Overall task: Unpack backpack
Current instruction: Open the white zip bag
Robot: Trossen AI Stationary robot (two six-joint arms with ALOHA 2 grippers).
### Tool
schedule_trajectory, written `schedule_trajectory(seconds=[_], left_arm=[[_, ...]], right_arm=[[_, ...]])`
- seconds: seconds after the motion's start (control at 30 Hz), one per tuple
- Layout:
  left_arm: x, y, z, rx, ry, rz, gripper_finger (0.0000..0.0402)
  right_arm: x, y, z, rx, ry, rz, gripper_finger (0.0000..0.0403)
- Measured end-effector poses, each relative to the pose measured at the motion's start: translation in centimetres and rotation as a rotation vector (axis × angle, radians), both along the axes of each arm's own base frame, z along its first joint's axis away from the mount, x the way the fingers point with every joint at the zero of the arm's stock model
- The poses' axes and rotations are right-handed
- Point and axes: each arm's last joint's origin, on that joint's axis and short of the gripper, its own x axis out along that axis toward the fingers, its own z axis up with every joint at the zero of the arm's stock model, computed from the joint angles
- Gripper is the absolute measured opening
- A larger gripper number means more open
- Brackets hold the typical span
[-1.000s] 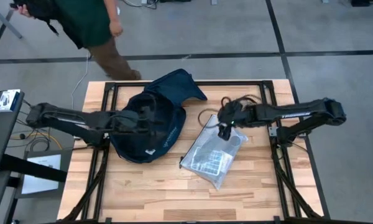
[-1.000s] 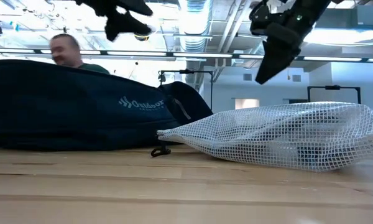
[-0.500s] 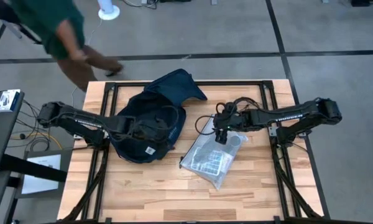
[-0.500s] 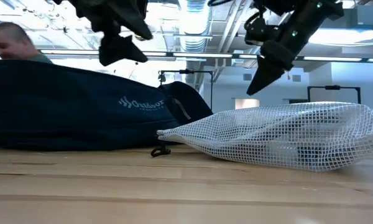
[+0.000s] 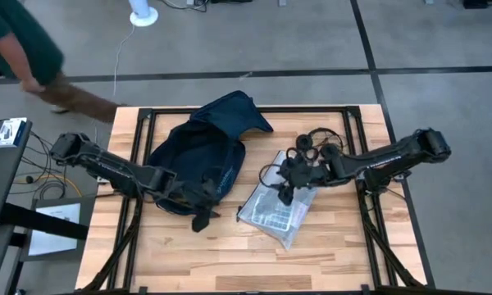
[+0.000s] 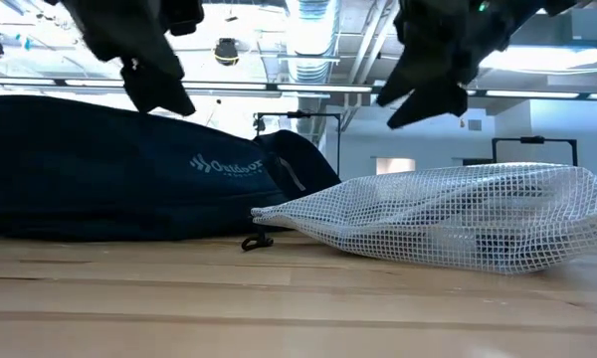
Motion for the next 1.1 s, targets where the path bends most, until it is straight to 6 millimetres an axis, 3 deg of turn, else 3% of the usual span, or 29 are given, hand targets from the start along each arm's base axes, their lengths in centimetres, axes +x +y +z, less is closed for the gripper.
schedule_trajectory(seconds=[0.23,0.4,0.57,0.77,0.97,1.1], left_arm=[[-1.1,-0.3,-2.9,0.023,-0.032,-0.019,0.0207],[-1.7,-0.1,-4.2,-0.043,-0.012,0.044,0.0207],[-2.0,-0.1,-4.7,-0.073,0.007,0.079,0.0207],[-2.4,-0.7,-4.9,-0.078,0.035,0.066,0.0207],[-3.2,-1.2,-5.4,-0.057,0.103,0.074,0.0207],[-3.6,-1.6,-5.6,-0.060,0.123,0.071,0.0207]], right_arm=[[0.7,3.8,0.0,0.077,-0.117,0.092,0.0254],[2.9,5.8,-0.7,-0.007,-0.109,0.195,0.0254],[6.8,7.7,-2.2,-0.187,0.037,0.325,0.0254],[10.8,9.5,-4.0,-0.320,0.291,0.300,0.0254],[12.5,12.2,-6.3,-0.460,0.366,0.292,0.0254],[13.4,12.7,-7.9,-0.471,0.387,0.293,0.0254]])
